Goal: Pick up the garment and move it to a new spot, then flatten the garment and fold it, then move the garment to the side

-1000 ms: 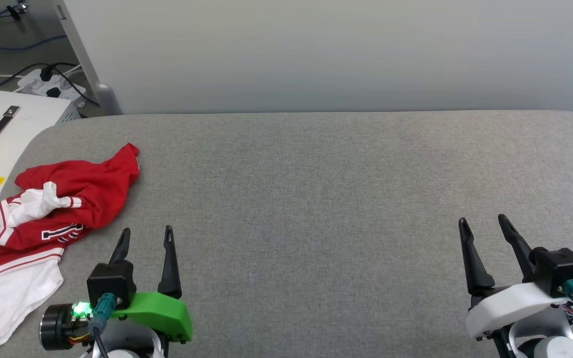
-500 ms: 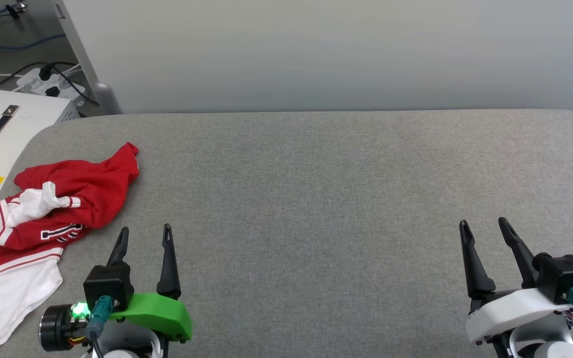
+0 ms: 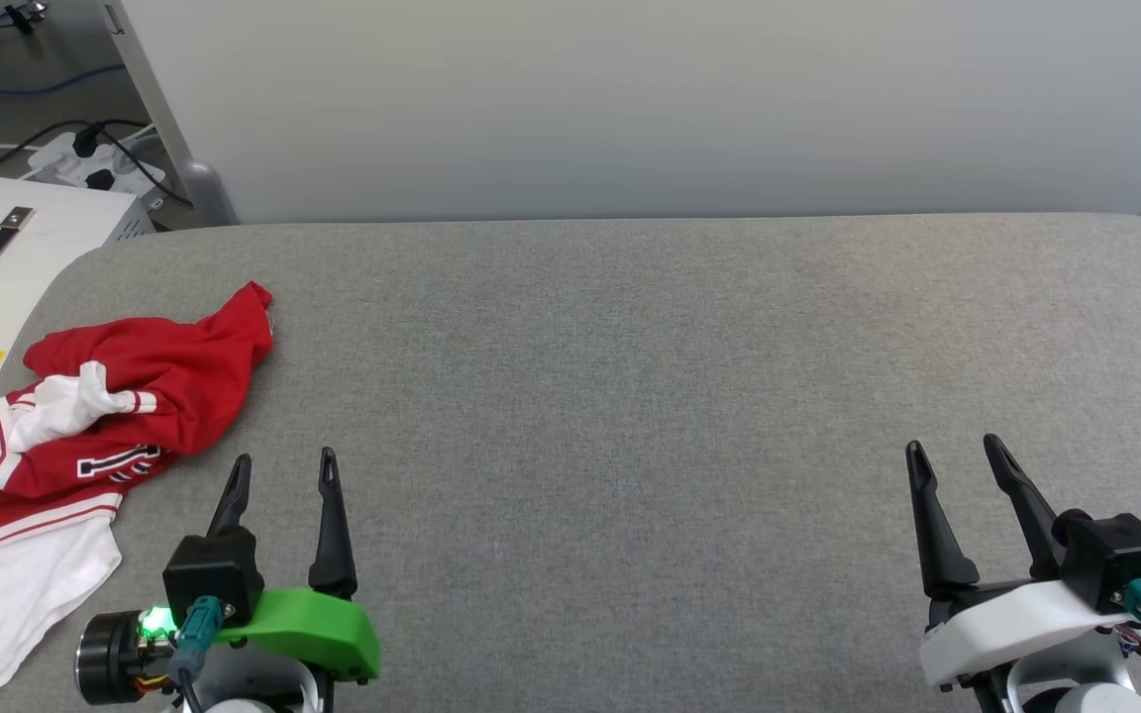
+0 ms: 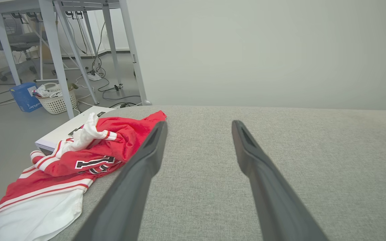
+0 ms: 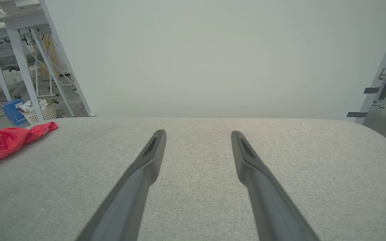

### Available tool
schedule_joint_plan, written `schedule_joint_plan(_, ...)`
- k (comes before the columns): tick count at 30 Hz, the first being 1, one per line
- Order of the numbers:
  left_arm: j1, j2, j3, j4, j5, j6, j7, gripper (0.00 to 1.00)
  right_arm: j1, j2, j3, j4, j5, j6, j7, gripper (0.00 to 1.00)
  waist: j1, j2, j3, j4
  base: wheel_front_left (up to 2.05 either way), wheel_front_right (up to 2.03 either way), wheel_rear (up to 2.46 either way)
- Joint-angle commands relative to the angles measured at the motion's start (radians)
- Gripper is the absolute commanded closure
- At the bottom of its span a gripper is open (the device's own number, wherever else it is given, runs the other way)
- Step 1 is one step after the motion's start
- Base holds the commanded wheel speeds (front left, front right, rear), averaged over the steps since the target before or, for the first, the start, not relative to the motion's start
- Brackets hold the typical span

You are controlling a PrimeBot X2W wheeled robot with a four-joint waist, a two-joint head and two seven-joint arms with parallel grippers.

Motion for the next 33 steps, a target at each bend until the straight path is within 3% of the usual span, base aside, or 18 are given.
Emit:
schedule_joint_plan(1,0.008,-0.002,0.001,0.003,-0.013,0.007,-0.012,0.00,0.015,0.001,-0.001,0.003,0.010,0.000,-0.012,0.00,-0.0001,0.0000,0.000,0.000,0.00,0.00,0.00)
schedule_joint_plan(17,0.013,-0.003,-0.004,0.015,-0.028,0.016,-0.045,0.00,0.028,0.001,-0.011,0.013,0.028,0.000,-0.045,0.00,-0.0001,0.0000,0.007,0.002,0.00,0.00,0.00)
schedule_joint_plan(33,0.000,-0.004,0.029,0.024,-0.062,0.031,-0.080,0.00,0.025,0.001,0.036,0.002,0.013,-0.001,-0.080,0.00,-0.0001,0.0000,0.035,0.133,0.00,0.00,0.00)
